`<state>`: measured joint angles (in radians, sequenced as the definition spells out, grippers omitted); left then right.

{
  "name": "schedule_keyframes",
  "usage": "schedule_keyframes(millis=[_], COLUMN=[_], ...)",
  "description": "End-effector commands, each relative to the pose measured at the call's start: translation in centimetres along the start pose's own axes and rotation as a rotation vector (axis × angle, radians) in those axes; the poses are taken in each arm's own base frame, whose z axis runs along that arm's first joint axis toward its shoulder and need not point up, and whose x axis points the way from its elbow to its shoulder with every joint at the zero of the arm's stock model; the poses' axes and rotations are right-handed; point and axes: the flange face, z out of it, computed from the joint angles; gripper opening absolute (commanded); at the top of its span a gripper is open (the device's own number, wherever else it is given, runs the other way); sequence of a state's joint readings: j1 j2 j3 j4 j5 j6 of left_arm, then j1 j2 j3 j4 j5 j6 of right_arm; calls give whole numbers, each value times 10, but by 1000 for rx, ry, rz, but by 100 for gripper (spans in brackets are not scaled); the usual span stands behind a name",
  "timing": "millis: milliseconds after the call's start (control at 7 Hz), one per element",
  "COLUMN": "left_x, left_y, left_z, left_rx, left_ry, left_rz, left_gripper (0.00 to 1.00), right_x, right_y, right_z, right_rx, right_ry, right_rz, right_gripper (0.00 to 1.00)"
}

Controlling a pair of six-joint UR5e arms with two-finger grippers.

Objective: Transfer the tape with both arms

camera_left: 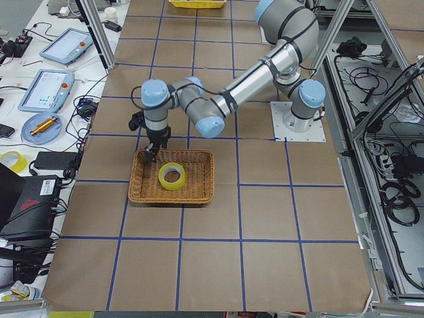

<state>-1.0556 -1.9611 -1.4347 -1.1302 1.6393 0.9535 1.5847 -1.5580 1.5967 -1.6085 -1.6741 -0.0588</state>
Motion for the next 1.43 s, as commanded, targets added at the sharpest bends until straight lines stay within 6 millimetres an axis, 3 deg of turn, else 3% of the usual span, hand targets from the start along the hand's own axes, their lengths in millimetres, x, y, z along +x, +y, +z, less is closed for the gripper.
schedule_keyframes(millis=[0, 286, 429, 571, 857, 1286], left_x=[126, 266, 315, 343, 355, 359], left_y=[-40, -59, -56, -36, -12, -11], left_z=[-113, -182, -208, -235, -227, -226], left_rx=[-37, -49, -12, 26, 11, -3], left_ry=[70, 39, 37, 35, 60, 145], left_rz=[-196, -341, -322, -295, -298, -301], left_gripper=[100, 100, 100, 100, 100, 100], right_x=[0, 0, -1, -1, 0, -1], right_y=[1, 0, 1, 1, 0, -1], right_z=[0, 1, 0, 0, 1, 0], right_rx=[-4, -4, -2, -1, -4, 1], right_ry=[4, 2, -5, -7, 2, -7], right_rz=[-1, -6, -7, -7, -6, -5], right_gripper=[100, 100, 100, 100, 100, 100])
